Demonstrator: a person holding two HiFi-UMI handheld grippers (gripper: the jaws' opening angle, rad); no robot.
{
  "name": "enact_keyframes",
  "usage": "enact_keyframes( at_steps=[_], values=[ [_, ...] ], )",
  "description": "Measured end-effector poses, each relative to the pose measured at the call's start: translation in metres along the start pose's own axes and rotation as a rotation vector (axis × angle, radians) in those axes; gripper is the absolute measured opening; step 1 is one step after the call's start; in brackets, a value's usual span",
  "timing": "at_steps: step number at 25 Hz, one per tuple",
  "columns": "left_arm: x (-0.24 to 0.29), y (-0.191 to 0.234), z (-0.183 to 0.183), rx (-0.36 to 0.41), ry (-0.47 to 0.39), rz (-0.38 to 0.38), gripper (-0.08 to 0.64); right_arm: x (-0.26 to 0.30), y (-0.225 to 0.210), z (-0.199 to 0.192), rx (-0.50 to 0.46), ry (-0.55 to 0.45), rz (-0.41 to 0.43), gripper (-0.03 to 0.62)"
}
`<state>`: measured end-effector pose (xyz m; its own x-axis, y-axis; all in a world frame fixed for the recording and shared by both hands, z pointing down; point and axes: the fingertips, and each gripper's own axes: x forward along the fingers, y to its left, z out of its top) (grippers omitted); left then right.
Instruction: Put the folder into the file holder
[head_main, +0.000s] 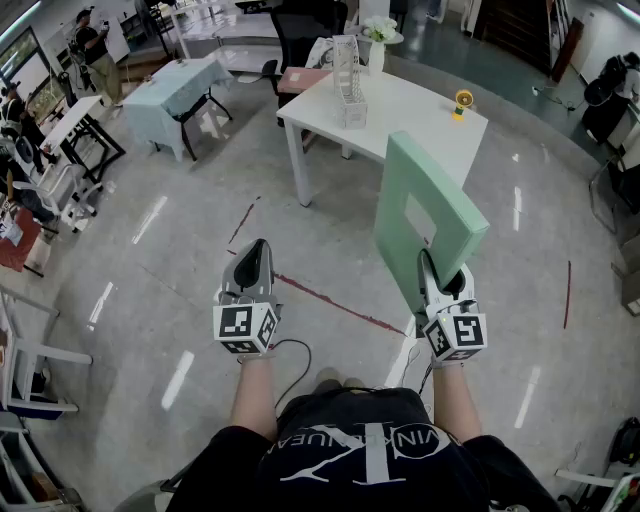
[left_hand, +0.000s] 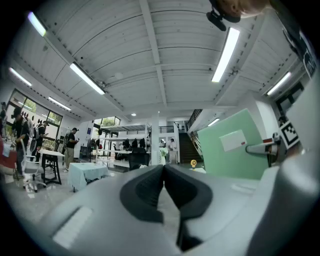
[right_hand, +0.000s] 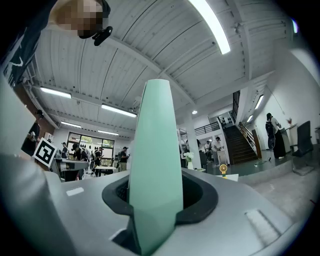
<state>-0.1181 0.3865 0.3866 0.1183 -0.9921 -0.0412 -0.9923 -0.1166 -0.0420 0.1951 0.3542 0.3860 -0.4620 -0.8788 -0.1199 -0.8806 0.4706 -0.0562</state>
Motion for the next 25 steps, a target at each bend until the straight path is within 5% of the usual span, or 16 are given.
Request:
enact_keyframes(
  at_steps=[25],
  values=[
    [-0.020,-0.027,-0.019,-0.031,0.009,0.029,0.000,-0.022,-0.019,-0.013,-0.010,0.009,0.027,0.175]
  ],
)
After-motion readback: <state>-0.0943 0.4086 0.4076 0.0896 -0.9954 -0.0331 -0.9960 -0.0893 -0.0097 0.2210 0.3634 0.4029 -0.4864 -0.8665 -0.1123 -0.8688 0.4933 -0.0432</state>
